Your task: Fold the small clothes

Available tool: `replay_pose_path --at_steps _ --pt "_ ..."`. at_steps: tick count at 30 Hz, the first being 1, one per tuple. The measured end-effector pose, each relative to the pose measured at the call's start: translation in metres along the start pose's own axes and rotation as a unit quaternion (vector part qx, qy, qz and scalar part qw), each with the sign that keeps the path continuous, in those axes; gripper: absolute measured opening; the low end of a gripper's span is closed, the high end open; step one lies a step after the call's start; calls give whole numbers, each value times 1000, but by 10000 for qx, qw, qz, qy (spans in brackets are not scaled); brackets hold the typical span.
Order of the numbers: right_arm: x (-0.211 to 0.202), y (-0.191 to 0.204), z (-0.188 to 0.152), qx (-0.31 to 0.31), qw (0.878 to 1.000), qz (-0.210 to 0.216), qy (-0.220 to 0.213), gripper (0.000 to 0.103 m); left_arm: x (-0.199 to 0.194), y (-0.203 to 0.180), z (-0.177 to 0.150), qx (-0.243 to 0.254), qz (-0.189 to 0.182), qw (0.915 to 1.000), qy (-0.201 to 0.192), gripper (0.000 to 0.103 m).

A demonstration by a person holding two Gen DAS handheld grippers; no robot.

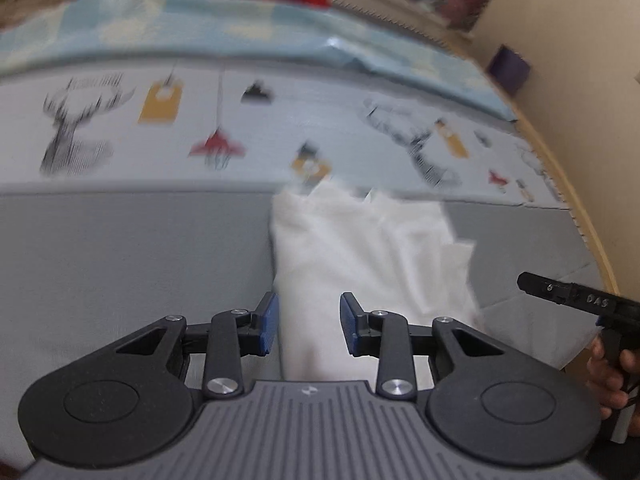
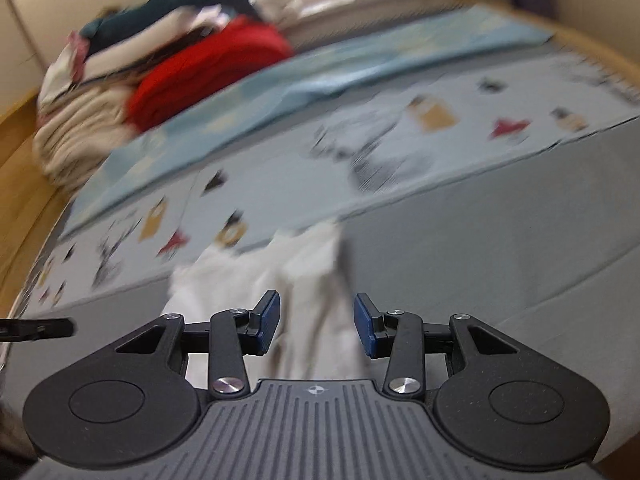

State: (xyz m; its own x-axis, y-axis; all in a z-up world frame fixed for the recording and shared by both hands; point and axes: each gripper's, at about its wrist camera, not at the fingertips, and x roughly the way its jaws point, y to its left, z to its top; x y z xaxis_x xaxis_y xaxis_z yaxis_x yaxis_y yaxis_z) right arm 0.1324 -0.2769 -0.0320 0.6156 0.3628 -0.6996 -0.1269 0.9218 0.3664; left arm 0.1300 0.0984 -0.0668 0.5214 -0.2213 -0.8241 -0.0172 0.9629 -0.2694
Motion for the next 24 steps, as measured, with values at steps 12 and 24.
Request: replay_pose_path --at_steps 12,24 --pt "84 18 -15 539 9853 -63 1619 59 15 -14 -1 442 313 9984 132 36" --pt "108 54 -14 -441 9850 72 1667 15 16 -4 8 375 432 9983 59 37"
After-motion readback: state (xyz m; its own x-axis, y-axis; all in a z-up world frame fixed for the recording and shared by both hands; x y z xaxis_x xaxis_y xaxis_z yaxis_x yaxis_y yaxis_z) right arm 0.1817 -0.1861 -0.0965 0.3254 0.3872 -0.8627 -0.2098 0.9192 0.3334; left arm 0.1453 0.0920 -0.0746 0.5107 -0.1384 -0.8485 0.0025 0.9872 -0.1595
